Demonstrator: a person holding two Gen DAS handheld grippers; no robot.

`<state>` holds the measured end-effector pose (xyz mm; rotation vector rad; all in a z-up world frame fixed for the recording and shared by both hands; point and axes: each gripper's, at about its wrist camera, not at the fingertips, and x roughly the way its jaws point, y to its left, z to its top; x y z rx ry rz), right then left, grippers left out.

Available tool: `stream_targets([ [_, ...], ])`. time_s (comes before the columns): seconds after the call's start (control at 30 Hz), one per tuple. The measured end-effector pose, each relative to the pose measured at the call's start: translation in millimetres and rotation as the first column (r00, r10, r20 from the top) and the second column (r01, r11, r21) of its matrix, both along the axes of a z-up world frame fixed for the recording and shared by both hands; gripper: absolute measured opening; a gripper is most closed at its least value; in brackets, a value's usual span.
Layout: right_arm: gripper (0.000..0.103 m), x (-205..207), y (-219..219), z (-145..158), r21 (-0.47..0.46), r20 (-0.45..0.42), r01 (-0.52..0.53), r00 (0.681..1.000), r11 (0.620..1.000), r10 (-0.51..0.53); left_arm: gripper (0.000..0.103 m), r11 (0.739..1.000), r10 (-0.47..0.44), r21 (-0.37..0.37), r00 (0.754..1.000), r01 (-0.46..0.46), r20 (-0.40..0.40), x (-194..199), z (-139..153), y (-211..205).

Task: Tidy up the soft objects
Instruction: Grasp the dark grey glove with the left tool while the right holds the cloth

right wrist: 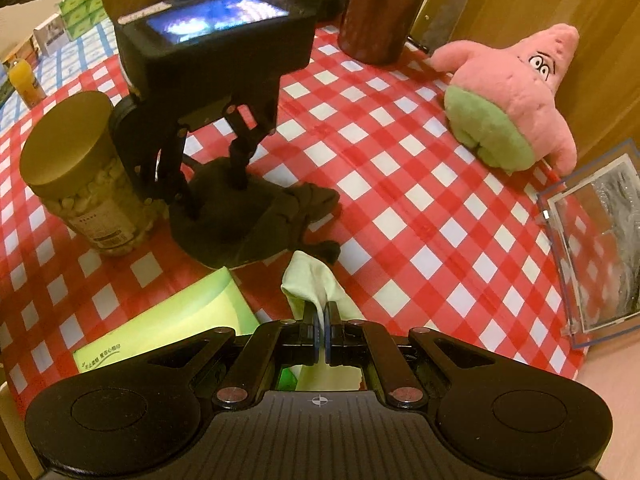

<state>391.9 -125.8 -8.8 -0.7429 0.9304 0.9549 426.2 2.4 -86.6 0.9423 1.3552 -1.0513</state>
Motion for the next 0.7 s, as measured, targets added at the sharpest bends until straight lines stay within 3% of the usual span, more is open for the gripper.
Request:
stream_targets([
  [0.1, 0.003, -2, -1, 0, 0.009, 0.005, 0.008, 1.000, 1.000, -0.008, 0.019, 1.000, 0.027, -0.015, 0.999, -0.026, 0.019, 0, 2, 4],
  [0.17, 0.003, -3, -2, 1, 0.016, 0.011, 0.015, 1.000, 1.000, -0.015, 0.012, 0.999, 0.037, -0.023, 0.998, -0.036, 0.049, -1, 7, 7],
  [0.4, 0.003, -7, -4, 10, 0.073, 0.031, 0.068, 0.997, 0.995, -0.071, 0.006, 0.984, 0.162, -0.099, 0.970, -0.146, 0.181, 5, 44, 21],
  [0.53, 0.003, -13, -5, 23, 0.107, 0.055, 0.112, 0.991, 0.988, -0.118, 0.005, 0.959, 0.266, -0.169, 0.930, -0.228, 0.254, 4, 71, 28],
  [0.7, 0.003, -22, -9, 44, 0.177, 0.069, 0.192, 0.976, 0.965, -0.207, 0.005, 0.896, 0.423, -0.273, 0.862, -0.351, 0.279, 1, 106, 34],
])
